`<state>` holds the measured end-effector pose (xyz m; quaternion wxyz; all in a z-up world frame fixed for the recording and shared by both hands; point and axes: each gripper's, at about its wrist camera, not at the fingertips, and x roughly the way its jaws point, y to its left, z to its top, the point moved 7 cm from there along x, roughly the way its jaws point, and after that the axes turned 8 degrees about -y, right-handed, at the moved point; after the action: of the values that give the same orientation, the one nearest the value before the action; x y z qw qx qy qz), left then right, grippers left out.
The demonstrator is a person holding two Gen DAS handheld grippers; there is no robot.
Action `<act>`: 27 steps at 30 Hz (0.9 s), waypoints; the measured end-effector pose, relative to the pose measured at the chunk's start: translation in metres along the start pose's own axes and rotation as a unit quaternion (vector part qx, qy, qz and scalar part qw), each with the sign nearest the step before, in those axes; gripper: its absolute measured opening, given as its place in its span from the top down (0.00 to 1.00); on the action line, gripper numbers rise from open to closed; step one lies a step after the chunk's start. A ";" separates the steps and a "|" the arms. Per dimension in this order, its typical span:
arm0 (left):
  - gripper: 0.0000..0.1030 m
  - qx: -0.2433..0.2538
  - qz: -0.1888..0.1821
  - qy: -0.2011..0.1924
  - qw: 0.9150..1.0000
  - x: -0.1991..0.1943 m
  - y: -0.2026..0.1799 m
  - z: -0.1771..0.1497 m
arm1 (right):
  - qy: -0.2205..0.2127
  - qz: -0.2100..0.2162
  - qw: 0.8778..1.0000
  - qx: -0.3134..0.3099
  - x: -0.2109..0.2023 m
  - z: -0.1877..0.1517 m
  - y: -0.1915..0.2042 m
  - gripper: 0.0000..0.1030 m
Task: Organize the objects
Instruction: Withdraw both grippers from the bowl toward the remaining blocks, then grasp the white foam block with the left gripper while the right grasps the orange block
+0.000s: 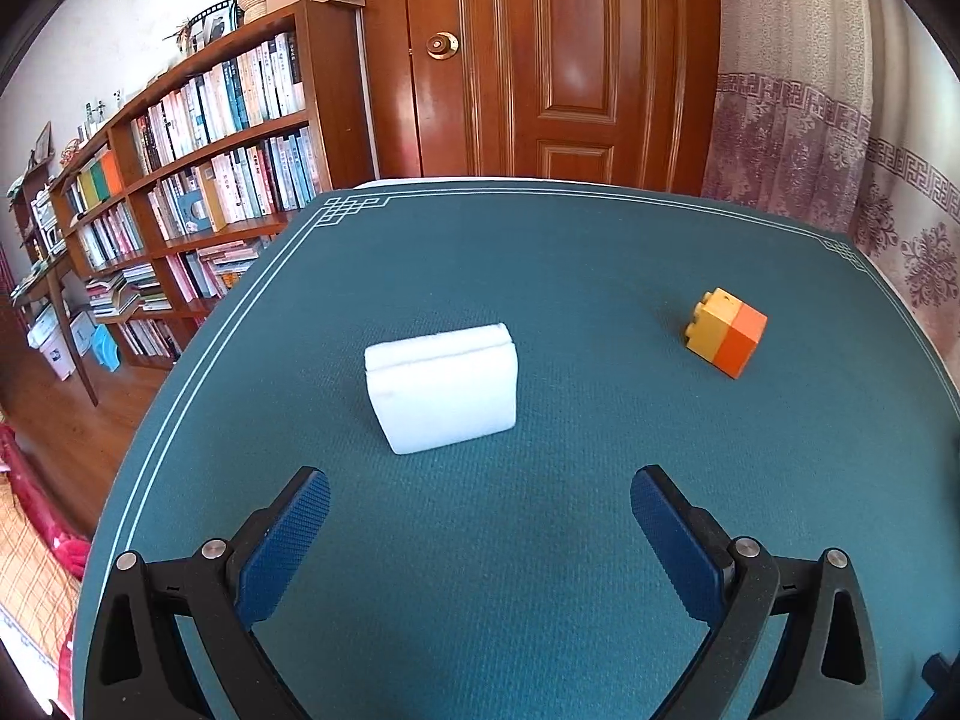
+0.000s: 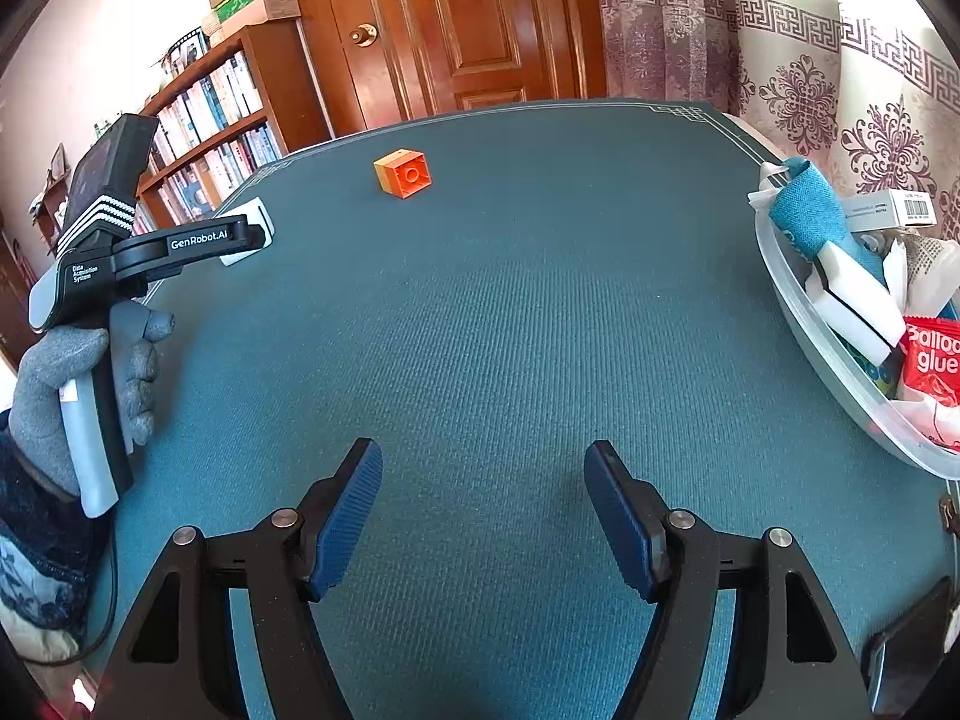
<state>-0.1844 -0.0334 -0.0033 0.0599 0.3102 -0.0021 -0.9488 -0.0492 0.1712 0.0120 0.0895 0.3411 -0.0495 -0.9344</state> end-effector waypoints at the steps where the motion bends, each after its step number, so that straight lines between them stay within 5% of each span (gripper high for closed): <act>1: 0.01 0.000 0.001 -0.002 1.000 0.002 0.002 0.002 | 0.000 0.001 1.000 0.000 0.000 0.000 0.000 0.31; 6: 0.01 -0.007 -0.029 -0.004 1.000 0.015 0.005 0.012 | 0.001 0.001 1.000 -0.005 0.002 0.001 0.002 0.31; 12: 0.02 0.002 -0.020 -0.001 1.000 0.031 0.005 0.016 | 0.000 0.000 1.000 -0.017 0.008 0.010 0.007 0.31; 16: 0.23 -0.006 -0.037 0.014 0.999 0.039 0.004 0.012 | -0.003 -0.001 1.000 -0.023 0.017 0.019 0.010 0.31; 27: 0.41 -0.049 -0.050 0.000 0.998 0.039 0.020 0.017 | -0.010 0.006 0.999 -0.050 0.062 0.053 0.035 0.31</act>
<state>-0.2232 -0.0578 -0.0120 0.0274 0.3064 0.0600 -0.9496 -0.1255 0.1262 0.0192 0.1118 0.3268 -0.0062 -0.9384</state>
